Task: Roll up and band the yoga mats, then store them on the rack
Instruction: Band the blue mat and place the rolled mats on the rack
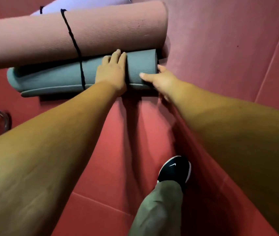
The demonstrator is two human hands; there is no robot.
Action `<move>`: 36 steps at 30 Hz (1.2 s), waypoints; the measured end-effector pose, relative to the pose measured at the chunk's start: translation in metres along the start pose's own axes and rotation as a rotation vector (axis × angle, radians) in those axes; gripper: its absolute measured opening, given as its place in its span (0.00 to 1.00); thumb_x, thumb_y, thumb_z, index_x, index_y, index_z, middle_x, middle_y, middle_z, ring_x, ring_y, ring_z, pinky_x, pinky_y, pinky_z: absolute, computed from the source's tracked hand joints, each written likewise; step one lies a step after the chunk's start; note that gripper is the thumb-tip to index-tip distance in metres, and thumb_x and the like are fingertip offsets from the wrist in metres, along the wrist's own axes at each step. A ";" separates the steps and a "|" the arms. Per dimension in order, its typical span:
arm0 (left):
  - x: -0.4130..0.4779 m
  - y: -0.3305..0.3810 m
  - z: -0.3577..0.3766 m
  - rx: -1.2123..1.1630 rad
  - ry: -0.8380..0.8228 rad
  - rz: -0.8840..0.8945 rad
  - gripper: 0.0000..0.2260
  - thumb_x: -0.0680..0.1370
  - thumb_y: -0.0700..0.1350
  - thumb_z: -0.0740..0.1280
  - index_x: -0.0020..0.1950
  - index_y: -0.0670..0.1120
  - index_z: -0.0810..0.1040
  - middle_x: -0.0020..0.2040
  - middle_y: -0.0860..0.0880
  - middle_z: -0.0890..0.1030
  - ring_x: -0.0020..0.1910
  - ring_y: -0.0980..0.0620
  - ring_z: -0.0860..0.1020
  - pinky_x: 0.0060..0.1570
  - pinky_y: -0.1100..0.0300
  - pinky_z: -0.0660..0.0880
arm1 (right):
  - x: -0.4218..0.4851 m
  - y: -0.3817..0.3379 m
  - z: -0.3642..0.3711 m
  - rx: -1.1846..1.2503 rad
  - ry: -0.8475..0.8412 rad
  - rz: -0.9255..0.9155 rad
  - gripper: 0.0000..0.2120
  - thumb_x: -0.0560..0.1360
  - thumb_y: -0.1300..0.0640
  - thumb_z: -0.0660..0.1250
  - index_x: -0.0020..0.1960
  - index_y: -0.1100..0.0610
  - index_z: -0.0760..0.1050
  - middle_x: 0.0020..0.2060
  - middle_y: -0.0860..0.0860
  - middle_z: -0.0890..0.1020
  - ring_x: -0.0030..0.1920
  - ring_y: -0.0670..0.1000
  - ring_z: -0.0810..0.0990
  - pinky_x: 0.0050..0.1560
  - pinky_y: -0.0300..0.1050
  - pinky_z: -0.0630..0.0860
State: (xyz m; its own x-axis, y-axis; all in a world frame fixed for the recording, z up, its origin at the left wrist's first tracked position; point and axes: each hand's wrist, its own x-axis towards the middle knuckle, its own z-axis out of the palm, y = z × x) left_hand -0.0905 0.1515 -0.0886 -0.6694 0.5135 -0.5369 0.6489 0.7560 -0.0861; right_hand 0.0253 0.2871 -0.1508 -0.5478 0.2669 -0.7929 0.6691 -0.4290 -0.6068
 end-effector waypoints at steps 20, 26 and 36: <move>-0.114 0.263 -0.019 0.171 -0.162 0.436 0.56 0.55 0.69 0.79 0.75 0.48 0.60 0.64 0.44 0.71 0.60 0.34 0.74 0.59 0.37 0.75 | -0.203 0.113 -0.287 0.152 0.243 0.057 0.13 0.75 0.49 0.79 0.55 0.51 0.81 0.51 0.48 0.87 0.52 0.52 0.86 0.54 0.53 0.83; -0.178 0.484 -0.050 0.036 -0.217 0.568 0.57 0.53 0.67 0.79 0.75 0.50 0.58 0.65 0.45 0.70 0.63 0.36 0.71 0.60 0.35 0.77 | -0.338 0.154 -0.457 0.295 0.709 -0.088 0.34 0.61 0.32 0.79 0.63 0.44 0.80 0.59 0.46 0.85 0.58 0.45 0.84 0.63 0.45 0.79; -0.338 0.844 -0.107 -0.352 -0.239 0.740 0.58 0.56 0.62 0.87 0.78 0.51 0.60 0.72 0.47 0.72 0.68 0.46 0.74 0.68 0.55 0.72 | -0.565 0.240 -0.708 0.982 0.891 -0.116 0.31 0.86 0.50 0.65 0.84 0.56 0.59 0.74 0.58 0.75 0.66 0.60 0.81 0.63 0.53 0.79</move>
State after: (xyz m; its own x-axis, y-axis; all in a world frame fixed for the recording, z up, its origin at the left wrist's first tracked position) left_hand 0.6443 0.6593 0.1103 0.0027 0.8556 -0.5176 0.7121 0.3617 0.6017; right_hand 0.8510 0.6440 0.1116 0.1887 0.6526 -0.7338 -0.2027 -0.7053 -0.6794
